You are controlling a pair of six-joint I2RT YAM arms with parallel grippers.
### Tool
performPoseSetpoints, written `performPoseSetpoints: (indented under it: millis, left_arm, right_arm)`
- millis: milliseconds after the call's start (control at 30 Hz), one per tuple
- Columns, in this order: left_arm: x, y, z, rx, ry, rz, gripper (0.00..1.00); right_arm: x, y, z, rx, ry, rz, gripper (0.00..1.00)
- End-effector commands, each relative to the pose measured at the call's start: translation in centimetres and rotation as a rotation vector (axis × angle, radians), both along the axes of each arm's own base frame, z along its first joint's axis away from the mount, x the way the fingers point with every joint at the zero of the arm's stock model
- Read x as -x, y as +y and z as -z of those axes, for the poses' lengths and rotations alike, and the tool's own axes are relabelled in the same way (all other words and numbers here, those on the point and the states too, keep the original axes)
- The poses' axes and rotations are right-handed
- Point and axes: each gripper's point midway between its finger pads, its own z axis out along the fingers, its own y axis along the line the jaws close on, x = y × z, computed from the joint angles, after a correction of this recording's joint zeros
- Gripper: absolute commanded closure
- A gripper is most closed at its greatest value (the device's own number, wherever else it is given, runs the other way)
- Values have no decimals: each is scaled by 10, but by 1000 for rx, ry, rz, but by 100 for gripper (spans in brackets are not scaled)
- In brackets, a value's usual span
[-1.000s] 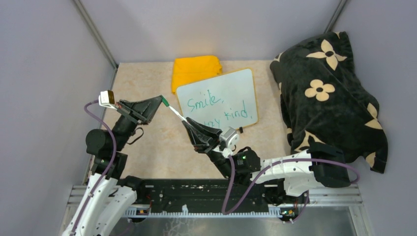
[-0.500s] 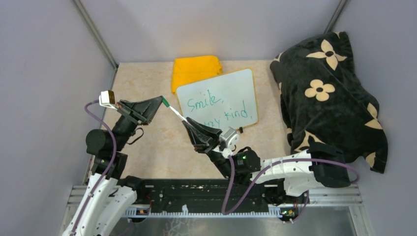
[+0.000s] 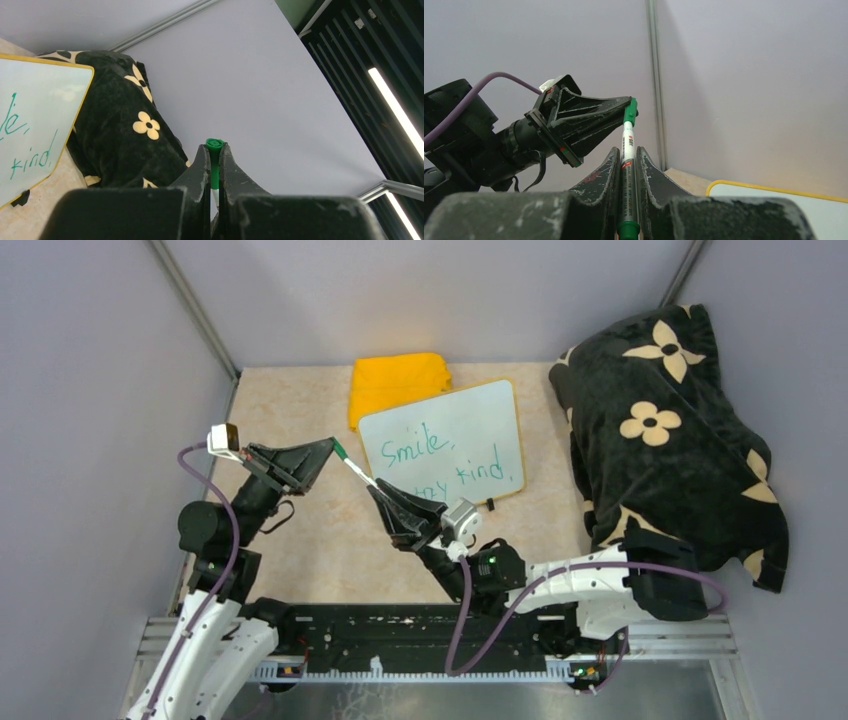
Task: Write a sentence on the whiteboard
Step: Close the whiteboard marker at the center of the board.
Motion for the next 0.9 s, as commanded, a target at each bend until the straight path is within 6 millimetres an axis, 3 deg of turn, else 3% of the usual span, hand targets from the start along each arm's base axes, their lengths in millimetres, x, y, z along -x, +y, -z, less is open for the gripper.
performPoseSetpoints:
  millis: [0,400,867]
  left_arm:
    - [5,-1,-4,14,-22,25,100]
    - [1,-2,-14,33,-37,30,100]
    - [-3,-8,-24,53,-56,67,100]
  right_arm:
    - [-2,-8,-31,-105,-10,-2,100]
    - [-16,-5,-46,-134,-74,61,100]
    - [-17,0,-70,-201,-156,120,100]
